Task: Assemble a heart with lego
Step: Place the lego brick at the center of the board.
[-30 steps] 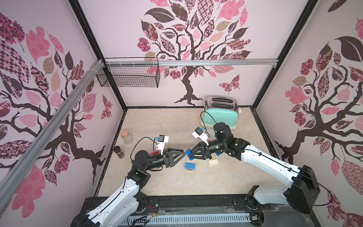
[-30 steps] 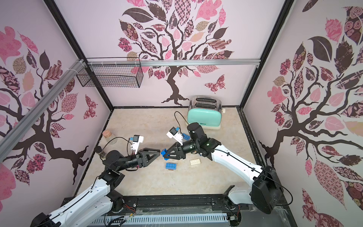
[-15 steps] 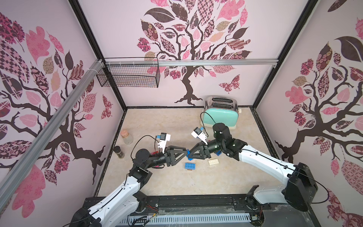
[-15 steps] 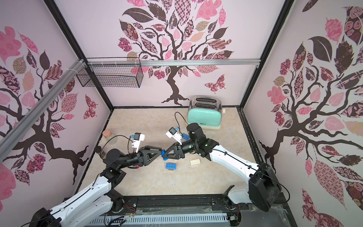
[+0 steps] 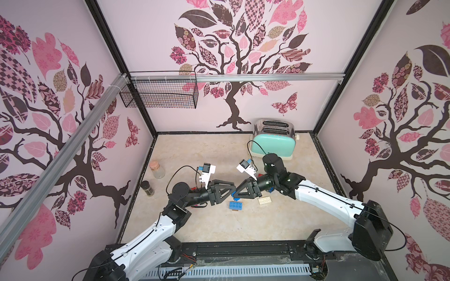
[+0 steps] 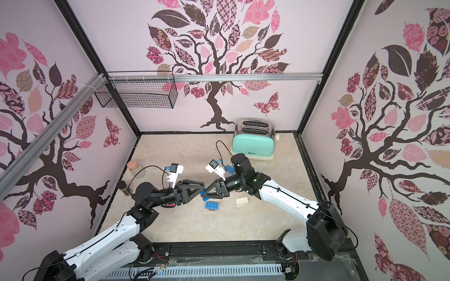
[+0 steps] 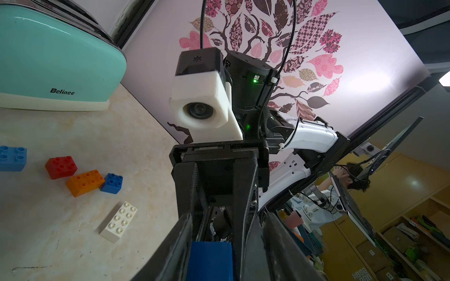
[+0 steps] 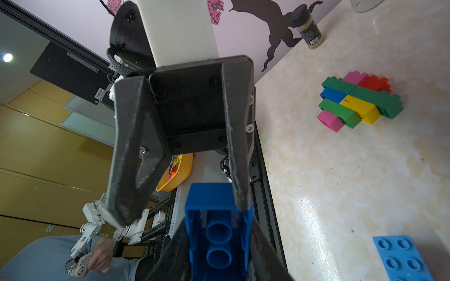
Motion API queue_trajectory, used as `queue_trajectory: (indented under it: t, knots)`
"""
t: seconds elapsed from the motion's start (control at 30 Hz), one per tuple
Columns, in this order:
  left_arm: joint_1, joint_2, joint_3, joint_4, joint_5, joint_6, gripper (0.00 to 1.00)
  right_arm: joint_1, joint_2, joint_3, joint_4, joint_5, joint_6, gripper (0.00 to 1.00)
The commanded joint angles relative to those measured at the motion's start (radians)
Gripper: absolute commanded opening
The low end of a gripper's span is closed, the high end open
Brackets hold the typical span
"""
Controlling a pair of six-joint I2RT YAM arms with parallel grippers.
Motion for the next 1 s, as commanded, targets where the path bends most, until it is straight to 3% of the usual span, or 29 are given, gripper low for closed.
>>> queue_trajectory:
  t: [0.0, 0.17, 0.3, 0.63, 0.8, 0.97]
  knots:
    - [-0.017, -0.019, 0.010, -0.096, 0.023, 0.036, 0.52, -0.006, -0.011, 0.026, 0.045, 0.002, -0.005, 0.28]
    - [-0.017, -0.025, 0.002, -0.163, -0.003, 0.062, 0.58, -0.006, -0.014, 0.031, 0.042, 0.003, -0.005, 0.28]
    - [-0.016, -0.001, 0.002, -0.103, 0.010, 0.040, 0.57, -0.006, -0.009, 0.032, 0.043, 0.003, -0.005, 0.28]
    - [-0.016, -0.025, 0.009, -0.104, -0.009, 0.022, 0.34, -0.005, 0.000, 0.014, 0.051, -0.002, -0.004, 0.28]
    - [-0.016, -0.057, 0.019, -0.119, -0.011, 0.022, 0.37, -0.006, 0.002, 0.006, 0.056, -0.007, -0.005, 0.28]
    - [-0.015, -0.028, 0.004, -0.025, 0.009, -0.028, 0.41, -0.006, 0.003, 0.007, 0.059, -0.015, -0.003, 0.28]
